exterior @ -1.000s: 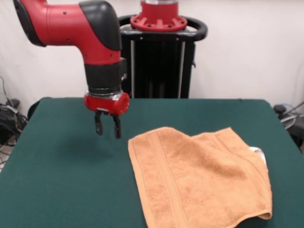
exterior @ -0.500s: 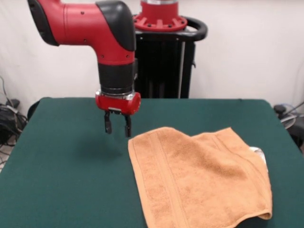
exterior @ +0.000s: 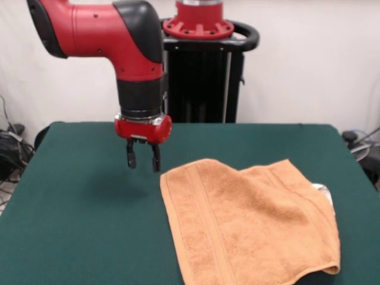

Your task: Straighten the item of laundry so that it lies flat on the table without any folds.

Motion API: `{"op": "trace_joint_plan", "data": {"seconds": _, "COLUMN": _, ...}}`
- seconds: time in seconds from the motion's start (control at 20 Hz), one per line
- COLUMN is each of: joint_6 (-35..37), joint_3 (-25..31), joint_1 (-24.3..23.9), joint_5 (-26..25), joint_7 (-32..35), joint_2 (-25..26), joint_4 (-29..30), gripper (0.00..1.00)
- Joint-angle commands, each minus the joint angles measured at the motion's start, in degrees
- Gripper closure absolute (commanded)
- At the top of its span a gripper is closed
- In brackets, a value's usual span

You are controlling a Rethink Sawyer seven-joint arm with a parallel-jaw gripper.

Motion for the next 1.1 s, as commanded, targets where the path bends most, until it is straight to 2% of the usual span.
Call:
{"op": "trace_joint_plan", "data": {"seconds": 0.05, "joint_6": 8.6, "joint_3": 7.6, "joint_1": -0.8, "joint_5": -5.1, "joint_7": -14.6, "joint_2": 2.7, "joint_4": -5.9, "gripper": 0.00}}
{"op": "trace_joint_plan", "data": {"seconds": 0.15, "joint_6": 10.8, "joint_3": 10.0, "joint_1": -1.8, "joint_5": -6.2, "joint_7": -18.0, "joint_2": 4.3, "joint_4": -7.1, "gripper": 0.00}}
{"op": "trace_joint_plan", "data": {"seconds": 0.45, "joint_6": 12.0, "joint_3": 11.3, "joint_1": -1.3, "joint_5": -8.1, "joint_7": -17.1, "joint_2": 4.2, "joint_4": -7.0, "gripper": 0.00}}
{"op": "trace_joint_plan", "data": {"seconds": 0.65, "joint_6": 12.0, "joint_3": 11.8, "joint_1": -1.6, "joint_5": -8.3, "joint_7": -15.7, "joint_2": 2.0, "joint_4": -4.4, "gripper": 0.00}}
{"op": "trace_joint_plan", "data": {"seconds": 1.1, "joint_6": 10.0, "joint_3": 12.4, "joint_1": -2.0, "joint_5": -8.8, "joint_7": -16.1, "joint_2": 3.3, "joint_4": -3.3, "gripper": 0.00}}
